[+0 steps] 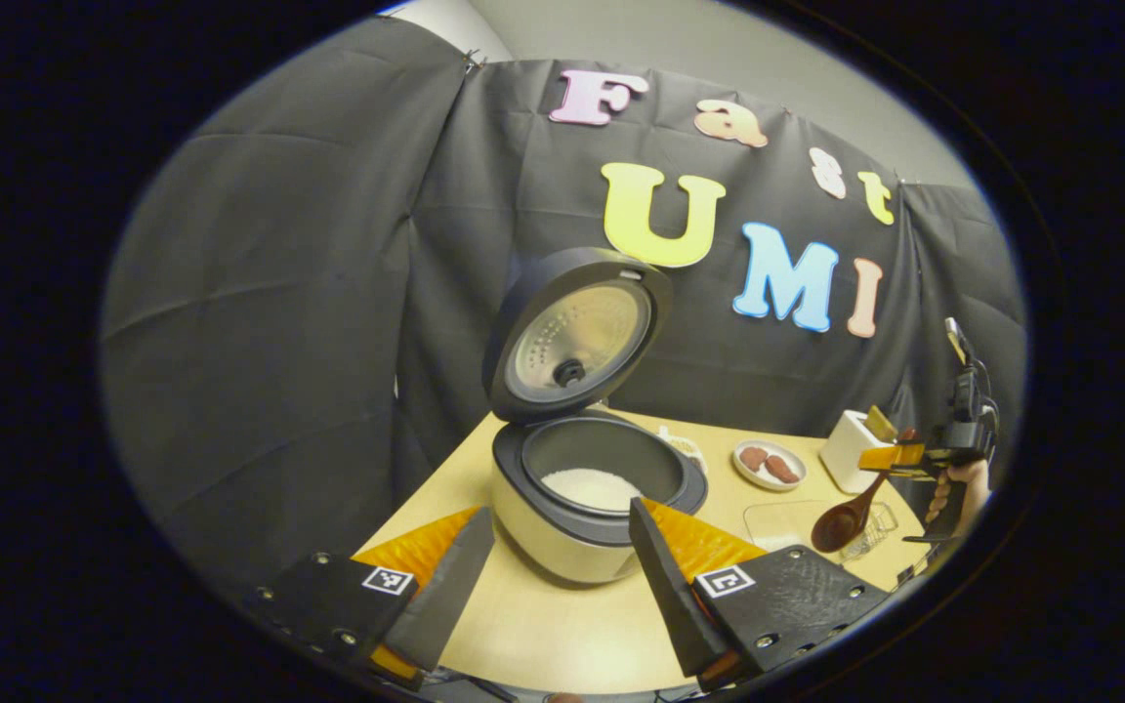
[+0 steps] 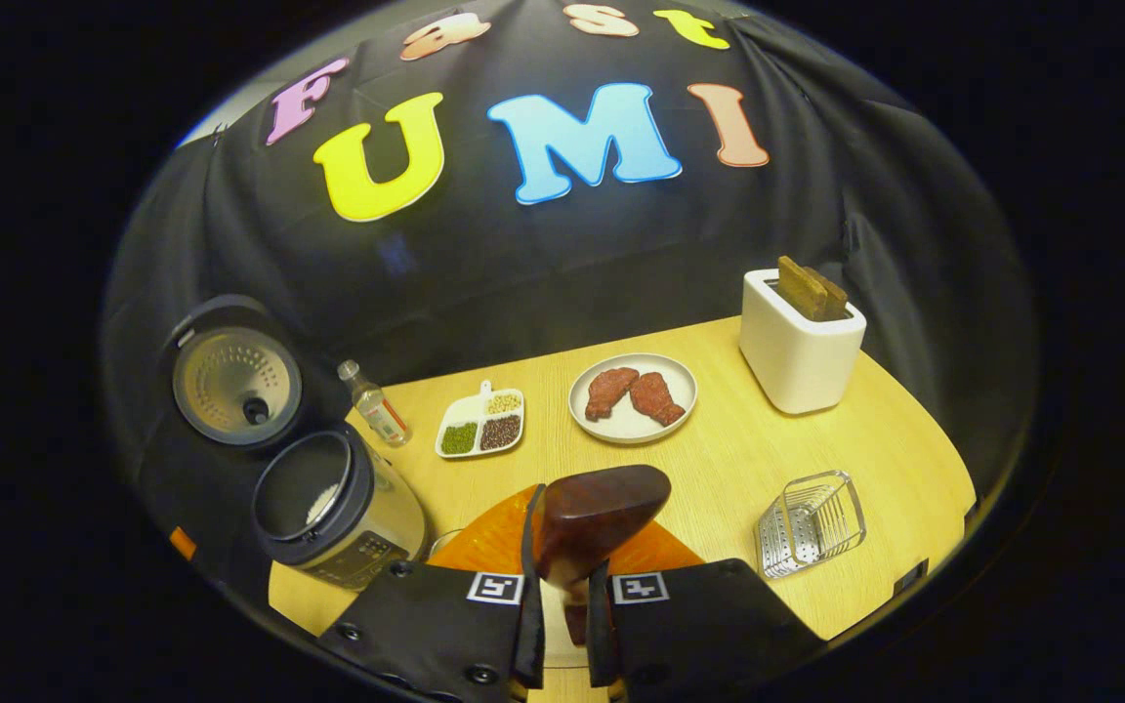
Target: Close the left gripper, press the button to open the rice cooker; take a wooden spoon from the chopstick holder with the right hand, scoop a spoonful of rice and pour it into the rice cooker, then put the wooden spoon back into the chopstick holder.
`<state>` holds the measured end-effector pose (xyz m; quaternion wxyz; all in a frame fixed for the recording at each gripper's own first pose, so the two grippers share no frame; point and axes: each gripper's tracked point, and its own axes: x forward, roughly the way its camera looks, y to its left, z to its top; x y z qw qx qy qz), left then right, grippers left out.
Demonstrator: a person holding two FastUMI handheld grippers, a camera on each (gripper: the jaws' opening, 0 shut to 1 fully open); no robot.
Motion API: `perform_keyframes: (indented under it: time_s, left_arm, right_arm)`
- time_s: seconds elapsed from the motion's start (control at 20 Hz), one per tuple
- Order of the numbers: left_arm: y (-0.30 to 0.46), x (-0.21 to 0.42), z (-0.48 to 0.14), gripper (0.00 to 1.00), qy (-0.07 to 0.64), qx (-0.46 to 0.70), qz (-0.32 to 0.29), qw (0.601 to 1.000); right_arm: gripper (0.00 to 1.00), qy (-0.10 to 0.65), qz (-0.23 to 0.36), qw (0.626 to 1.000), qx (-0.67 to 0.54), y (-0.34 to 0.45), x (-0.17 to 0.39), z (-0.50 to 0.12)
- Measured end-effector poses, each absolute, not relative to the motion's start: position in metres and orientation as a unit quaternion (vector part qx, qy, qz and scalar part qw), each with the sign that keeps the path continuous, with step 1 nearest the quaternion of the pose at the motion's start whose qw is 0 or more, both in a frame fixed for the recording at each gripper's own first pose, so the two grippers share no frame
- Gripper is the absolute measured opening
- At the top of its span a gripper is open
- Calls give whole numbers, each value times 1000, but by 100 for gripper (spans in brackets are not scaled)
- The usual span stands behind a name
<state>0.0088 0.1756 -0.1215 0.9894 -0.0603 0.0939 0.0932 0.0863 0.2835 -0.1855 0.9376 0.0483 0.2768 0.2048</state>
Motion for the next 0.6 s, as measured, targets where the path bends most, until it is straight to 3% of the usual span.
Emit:
perform_keyframes:
  time_s: [0.05,0.15,0.2,0.25,0.3,0.35,0.4,0.45,0.55,0.6]
  left_arm:
    - [177,7,-121,84,95,-59,94,989]
    - [179,4,-120,84,95,-55,96,989]
    - [181,3,-118,89,93,-52,99,989]
    - [184,1,-116,89,91,-48,103,989]
    - [186,0,-113,84,89,-43,108,989]
    - [186,-2,-113,89,88,-42,110,989]
    - [185,-3,-113,84,88,-45,111,989]
    - [185,-5,-114,89,87,-48,111,989]
    - [184,-9,-119,84,90,-54,113,988]
    - [184,-12,-122,89,92,-55,115,988]
  right_arm:
    - [15,283,205,936,34,286,87,-198]
    - [19,301,203,932,9,290,85,-222]
    - [19,319,202,926,2,293,81,-235]
    - [15,328,206,922,2,298,77,-241]
    - [19,325,207,923,-1,304,76,-241]
    - [19,323,207,923,-7,307,75,-240]
    - [15,324,209,922,-12,312,72,-241]
    - [19,329,212,920,-11,316,70,-243]
    - [19,351,226,909,5,331,63,-251]
    - [19,360,232,904,11,338,58,-253]
